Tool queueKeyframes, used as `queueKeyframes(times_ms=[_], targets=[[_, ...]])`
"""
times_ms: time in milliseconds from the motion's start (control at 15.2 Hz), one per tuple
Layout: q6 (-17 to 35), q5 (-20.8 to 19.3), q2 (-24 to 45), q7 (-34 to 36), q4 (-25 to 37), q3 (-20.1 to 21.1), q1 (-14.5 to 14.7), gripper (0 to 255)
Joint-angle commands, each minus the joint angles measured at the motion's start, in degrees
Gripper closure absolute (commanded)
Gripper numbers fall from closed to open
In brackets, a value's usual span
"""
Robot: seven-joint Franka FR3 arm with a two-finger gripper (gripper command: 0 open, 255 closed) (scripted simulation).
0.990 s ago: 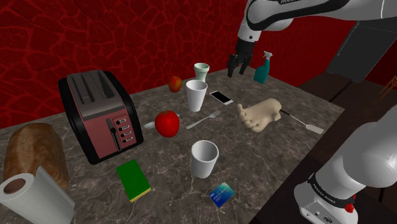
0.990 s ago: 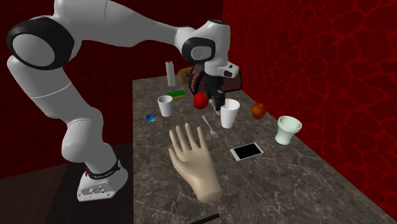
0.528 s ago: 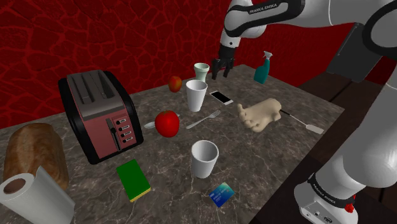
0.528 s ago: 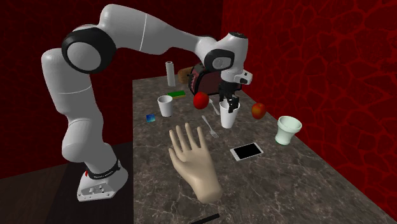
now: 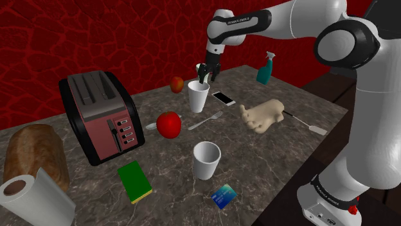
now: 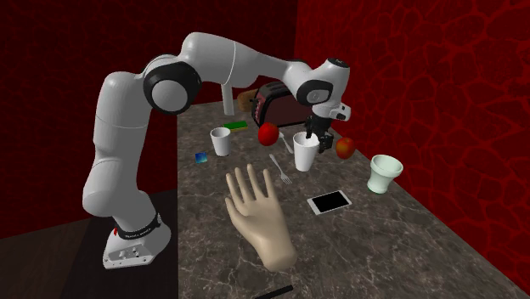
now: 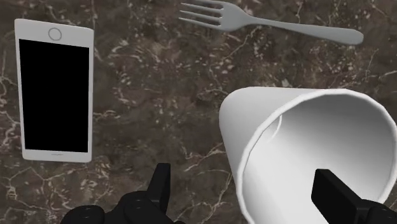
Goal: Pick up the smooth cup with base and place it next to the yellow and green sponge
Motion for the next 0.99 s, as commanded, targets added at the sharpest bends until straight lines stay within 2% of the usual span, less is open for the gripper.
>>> queueKeyframes(times_ms=[0,330,858,924], targets=[[0.8,0.1,1.0,0.0,0.2,0.1,0.1,0],[4.4,0.4,2.2,-0.2,-2.2,0.3,0.4,0],[4.4,0.4,2.2,-0.2,-2.2,0.3,0.4,0],[4.4,0.4,2.2,-0.2,-2.2,0.3,0.4,255]])
